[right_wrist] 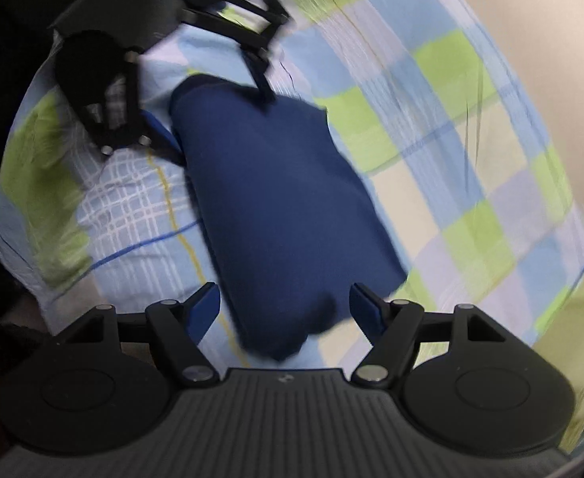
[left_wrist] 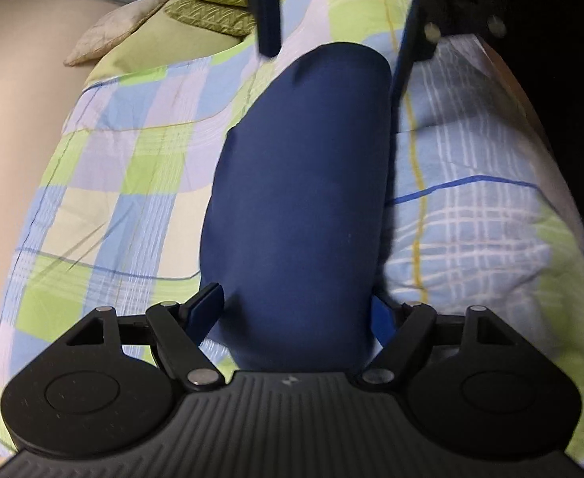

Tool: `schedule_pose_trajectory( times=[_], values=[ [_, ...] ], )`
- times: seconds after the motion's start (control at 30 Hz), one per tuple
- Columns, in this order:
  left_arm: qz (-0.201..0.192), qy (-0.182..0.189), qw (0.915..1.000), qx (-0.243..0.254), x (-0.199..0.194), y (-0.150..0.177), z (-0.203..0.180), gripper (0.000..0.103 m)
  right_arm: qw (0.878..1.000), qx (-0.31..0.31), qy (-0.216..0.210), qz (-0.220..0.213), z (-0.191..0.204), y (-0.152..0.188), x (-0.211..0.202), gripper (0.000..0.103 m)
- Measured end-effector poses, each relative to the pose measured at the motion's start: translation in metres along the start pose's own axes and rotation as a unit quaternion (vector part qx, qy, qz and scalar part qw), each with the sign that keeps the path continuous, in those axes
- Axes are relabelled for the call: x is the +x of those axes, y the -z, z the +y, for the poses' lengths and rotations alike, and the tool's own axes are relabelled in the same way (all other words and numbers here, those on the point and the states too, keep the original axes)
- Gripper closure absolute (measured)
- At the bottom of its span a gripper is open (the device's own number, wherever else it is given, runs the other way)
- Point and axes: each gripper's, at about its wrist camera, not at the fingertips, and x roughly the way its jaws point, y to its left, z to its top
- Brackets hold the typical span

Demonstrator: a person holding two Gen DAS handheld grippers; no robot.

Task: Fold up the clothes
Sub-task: 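Grasp the neat navy bundle from opposite ends with both grippers, then carry the held bundle with both grippers over to the white chair seat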

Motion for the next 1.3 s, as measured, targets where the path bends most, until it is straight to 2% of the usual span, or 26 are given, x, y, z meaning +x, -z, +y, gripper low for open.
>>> schedule_pose_trajectory(
  times=[0.07, 0.1, 0.2, 0.27, 0.4, 0.47, 0.53, 0.57, 0.6, 0.7, 0.77, 0.87, 1.2, 1.3],
  values=[
    [-0.008, -0.001, 0.9995, 0.032, 0.006, -0.001, -0.002, 0.026, 1.0, -0.029, 0.0, 0.008, 0.007, -0.005, 0.01, 0.035],
    [-0.011, 0.0, 0.9991, 0.04, 0.006, 0.0, -0.003, 0.026, 0.997, -0.068, 0.007, 0.02, 0.016, -0.003, 0.019, 0.035],
    [-0.007, 0.005, 0.9996, 0.026, 0.008, 0.008, 0.0, 0.026, 0.988, -0.147, 0.028, 0.038, 0.033, 0.007, 0.034, 0.033],
    [-0.008, 0.008, 0.9998, 0.016, 0.01, 0.012, 0.001, 0.026, 0.988, -0.15, 0.032, 0.03, 0.032, 0.012, 0.036, 0.032],
    [-0.003, 0.013, 0.9999, 0.009, 0.016, 0.013, 0.0, 0.029, 0.986, -0.155, 0.051, 0.041, 0.028, 0.01, 0.053, 0.03],
    [0.001, 0.017, 0.9998, -0.002, 0.019, 0.013, 0.002, 0.033, 0.986, -0.152, 0.055, 0.038, 0.027, 0.01, 0.058, 0.027],
    [0.001, 0.024, 0.9996, -0.017, 0.019, 0.016, 0.004, 0.037, 0.986, -0.149, 0.06, 0.033, 0.026, 0.012, 0.062, 0.028],
    [0.001, 0.028, 0.9993, -0.025, 0.019, 0.017, 0.005, 0.04, 0.986, -0.15, 0.064, 0.03, 0.027, 0.014, 0.062, 0.034],
    [0.002, 0.032, 0.9989, -0.033, 0.019, 0.018, 0.006, 0.041, 0.986, -0.149, 0.067, 0.028, 0.028, 0.015, 0.062, 0.047],
    [0.007, 0.045, 0.9975, -0.054, 0.018, 0.018, 0.012, 0.045, 0.99, -0.128, 0.055, 0.029, 0.021, 0.013, 0.061, 0.059],
    [0.017, 0.058, 0.9965, -0.058, 0.016, 0.014, 0.023, 0.048, 0.992, -0.115, 0.044, 0.023, 0.011, 0.011, 0.057, 0.062],
    [0.021, 0.059, 0.9972, -0.042, -0.003, 0.006, 0.041, 0.049, 0.994, -0.106, 0.038, 0.013, -0.006, 0.004, 0.037, 0.065],
    [0.02, 0.025, 0.9995, 0.001, -0.073, -0.024, 0.062, 0.049, 0.993, -0.078, 0.083, -0.032, -0.023, -0.004, -0.038, 0.067],
    [0.014, 0.006, 0.9994, 0.03, -0.097, -0.048, 0.077, 0.049, 0.992, -0.063, 0.101, -0.044, -0.025, -0.003, -0.068, 0.067]
  ],
)
